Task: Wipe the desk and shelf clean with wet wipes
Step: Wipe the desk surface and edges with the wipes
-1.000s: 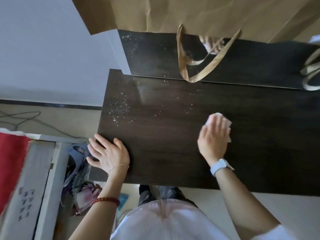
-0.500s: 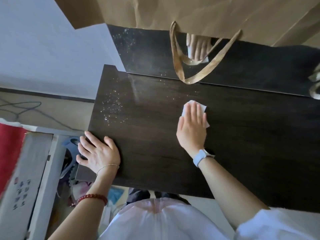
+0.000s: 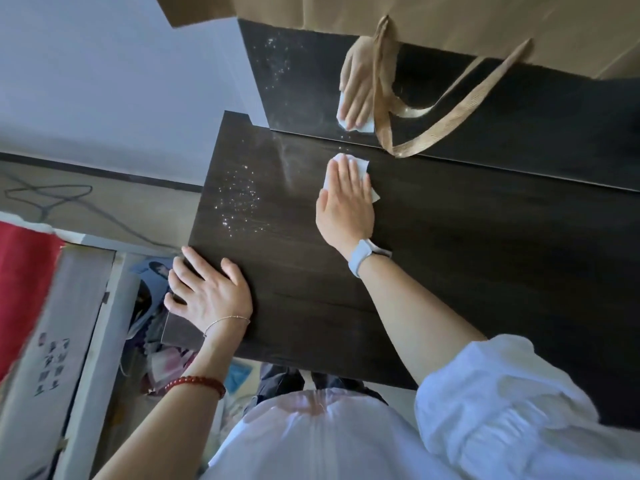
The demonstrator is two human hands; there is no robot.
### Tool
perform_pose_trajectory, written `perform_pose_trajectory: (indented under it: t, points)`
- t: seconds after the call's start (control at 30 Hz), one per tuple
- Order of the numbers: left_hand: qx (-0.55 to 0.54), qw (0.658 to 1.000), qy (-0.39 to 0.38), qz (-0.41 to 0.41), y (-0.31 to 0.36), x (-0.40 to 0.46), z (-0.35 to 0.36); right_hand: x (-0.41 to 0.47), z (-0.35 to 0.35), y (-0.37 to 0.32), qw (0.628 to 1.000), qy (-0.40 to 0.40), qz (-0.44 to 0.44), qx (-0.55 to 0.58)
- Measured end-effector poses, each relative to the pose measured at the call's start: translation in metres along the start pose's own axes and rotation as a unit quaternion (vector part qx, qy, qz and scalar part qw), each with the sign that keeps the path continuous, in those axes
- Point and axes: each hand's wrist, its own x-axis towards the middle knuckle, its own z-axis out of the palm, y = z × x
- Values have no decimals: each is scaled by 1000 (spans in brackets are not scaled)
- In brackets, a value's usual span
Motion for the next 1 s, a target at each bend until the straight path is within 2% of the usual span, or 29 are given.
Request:
perform_pose_trajectory:
  t: [0.07, 0.2, 0.27, 0.33, 0.4, 0.47, 0.53, 0.6, 0.67, 0.73, 0.83, 0.9, 1.0]
  points:
    - [-1, 1000, -2, 2, 0, -1, -2, -11, -7, 23, 1000, 5, 5, -15]
    - [-10, 1000, -19, -1, 3, -1, -6, -27, -22, 74, 981, 46, 186, -36]
    - [-8, 999, -32, -3, 1, 0, -8, -20, -22, 65, 974, 58, 218, -27]
    - [-2, 999, -44, 3, -2, 2, -11, -17, -12, 31, 991, 37, 127, -30]
    - [4, 998, -57, 17, -5, 3, -14, -33, 9, -17, 999, -16, -33, -31]
    - [5, 997, -75, 26, -9, 9, -17, -61, 25, -57, 983, -76, -164, -27]
    - [4, 995, -88, 39, -14, 17, -20, -66, 23, -60, 969, -101, -222, -22]
    - [-1, 993, -107, 56, -23, 27, -23, -49, 13, -38, 979, -60, -187, -47]
    - [-16, 987, -140, 79, -32, 37, -24, -26, 2, -9, 996, -7, -53, -69]
    - [-46, 978, -175, 100, -39, 44, -25, -6, -6, 6, 995, 6, 88, -52]
    - [-86, 967, -208, 115, -46, 51, -28, 21, -3, -12, 981, 24, 194, -11]
    - [-99, 962, -220, 128, -48, 51, -30, 34, 4, -36, 976, 39, 214, 8]
    - [-119, 954, -238, 137, -53, 56, -30, 35, 24, -82, 994, 20, 105, -3]
